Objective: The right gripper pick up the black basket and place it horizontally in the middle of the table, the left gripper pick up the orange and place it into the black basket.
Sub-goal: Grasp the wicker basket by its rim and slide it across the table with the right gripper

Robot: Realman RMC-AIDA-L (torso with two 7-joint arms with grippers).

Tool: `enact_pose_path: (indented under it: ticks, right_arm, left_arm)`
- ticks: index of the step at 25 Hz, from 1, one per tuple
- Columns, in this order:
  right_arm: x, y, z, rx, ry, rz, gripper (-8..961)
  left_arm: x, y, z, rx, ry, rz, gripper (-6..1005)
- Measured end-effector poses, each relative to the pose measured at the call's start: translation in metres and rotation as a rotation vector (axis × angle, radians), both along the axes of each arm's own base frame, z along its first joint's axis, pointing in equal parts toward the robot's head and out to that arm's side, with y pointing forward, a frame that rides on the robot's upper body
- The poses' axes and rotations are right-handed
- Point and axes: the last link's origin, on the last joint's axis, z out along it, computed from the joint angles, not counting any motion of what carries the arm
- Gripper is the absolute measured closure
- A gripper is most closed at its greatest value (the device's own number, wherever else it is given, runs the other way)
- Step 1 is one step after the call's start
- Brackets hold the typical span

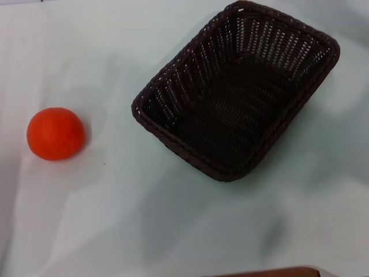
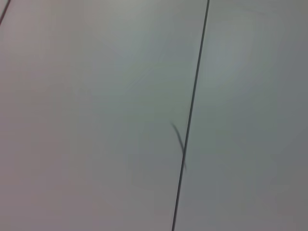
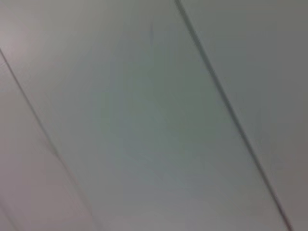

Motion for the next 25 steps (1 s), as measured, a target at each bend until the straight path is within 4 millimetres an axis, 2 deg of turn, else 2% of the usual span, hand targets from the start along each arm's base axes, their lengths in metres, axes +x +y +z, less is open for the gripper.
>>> enact_pose_path:
  ticks: [4, 7, 10, 13, 15, 20, 25]
  right_arm:
    - [-0.028, 0.007, 0.018, -0.171, -0.217, -0.108, 103]
    - [-0.041, 0.013, 0.023, -0.273, -0.403, -0.22, 103]
    - [-0.053, 0.02, 0.022, -0.359, -0.573, -0.315, 103]
    - [-0.058, 0.025, 0.012, -0.413, -0.735, -0.389, 104]
    - [-0.06, 0.027, 0.004, -0.446, -0.789, -0.402, 104]
    - [-0.058, 0.034, -0.013, -0.468, -0.791, -0.39, 104]
    - [-0.042, 0.041, -0.031, -0.475, -0.759, -0.393, 104]
  left_arm:
    - [-0.001, -0.004, 0.001, 0.004, 0.0, 0.005, 171]
    - [-0.003, -0.006, 0.001, 0.004, 0.002, 0.01, 171]
    - [-0.003, -0.007, 0.001, 0.004, 0.002, 0.012, 171]
    - [-0.003, -0.006, 0.001, 0.003, 0.002, 0.013, 172]
    - [-0.004, -0.006, 0.001, 0.002, 0.003, 0.015, 172]
    - [-0.004, -0.007, 0.001, 0.002, 0.003, 0.018, 172]
    - [-0.004, -0.007, 0.001, 0.002, 0.003, 0.02, 171]
